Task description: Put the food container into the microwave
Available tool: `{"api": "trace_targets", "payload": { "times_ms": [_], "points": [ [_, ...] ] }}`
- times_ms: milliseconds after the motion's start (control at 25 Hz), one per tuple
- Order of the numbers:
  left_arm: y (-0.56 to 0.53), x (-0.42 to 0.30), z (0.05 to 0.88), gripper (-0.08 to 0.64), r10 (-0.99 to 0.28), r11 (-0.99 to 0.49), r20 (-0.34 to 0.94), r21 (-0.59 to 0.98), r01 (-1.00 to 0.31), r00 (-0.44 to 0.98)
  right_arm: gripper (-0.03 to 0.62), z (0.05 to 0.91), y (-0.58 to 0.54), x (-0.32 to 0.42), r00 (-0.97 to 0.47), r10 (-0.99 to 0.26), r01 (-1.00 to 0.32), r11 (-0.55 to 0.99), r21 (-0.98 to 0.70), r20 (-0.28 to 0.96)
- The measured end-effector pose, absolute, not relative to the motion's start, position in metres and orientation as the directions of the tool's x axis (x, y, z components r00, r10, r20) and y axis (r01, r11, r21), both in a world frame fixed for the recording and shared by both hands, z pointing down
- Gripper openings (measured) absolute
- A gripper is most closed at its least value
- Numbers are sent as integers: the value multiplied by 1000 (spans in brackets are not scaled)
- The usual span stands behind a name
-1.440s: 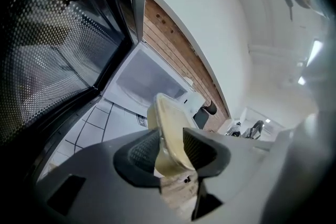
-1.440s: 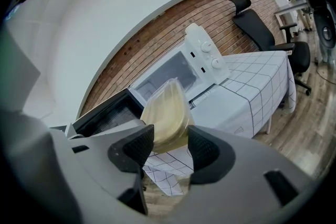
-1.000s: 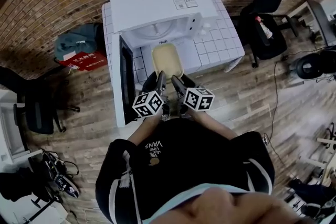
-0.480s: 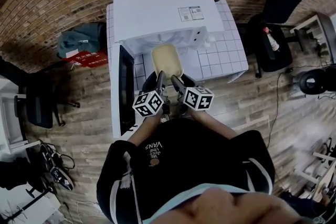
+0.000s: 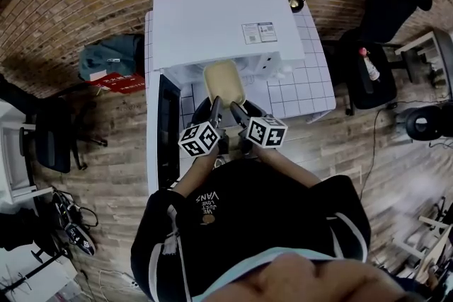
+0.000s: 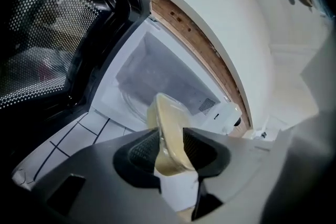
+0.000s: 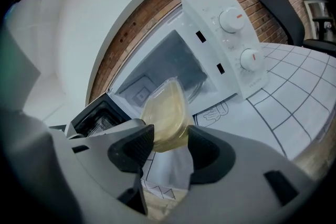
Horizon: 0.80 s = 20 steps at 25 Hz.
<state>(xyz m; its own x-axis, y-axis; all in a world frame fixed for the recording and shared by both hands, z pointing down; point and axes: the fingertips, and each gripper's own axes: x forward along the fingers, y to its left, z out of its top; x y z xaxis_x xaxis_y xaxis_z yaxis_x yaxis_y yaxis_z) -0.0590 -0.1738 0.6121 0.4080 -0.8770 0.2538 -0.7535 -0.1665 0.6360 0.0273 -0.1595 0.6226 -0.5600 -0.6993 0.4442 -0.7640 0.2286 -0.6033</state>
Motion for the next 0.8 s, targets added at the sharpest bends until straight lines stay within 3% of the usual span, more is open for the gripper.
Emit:
{"api": "trace_targets", "payload": {
  "times_ms": [800],
  "points": [
    [-217,-56,621,143,-861,-165,282,633,-756,424,198,631,-203,28,-574,-681,-760,236,-606,454]
  ]
}}
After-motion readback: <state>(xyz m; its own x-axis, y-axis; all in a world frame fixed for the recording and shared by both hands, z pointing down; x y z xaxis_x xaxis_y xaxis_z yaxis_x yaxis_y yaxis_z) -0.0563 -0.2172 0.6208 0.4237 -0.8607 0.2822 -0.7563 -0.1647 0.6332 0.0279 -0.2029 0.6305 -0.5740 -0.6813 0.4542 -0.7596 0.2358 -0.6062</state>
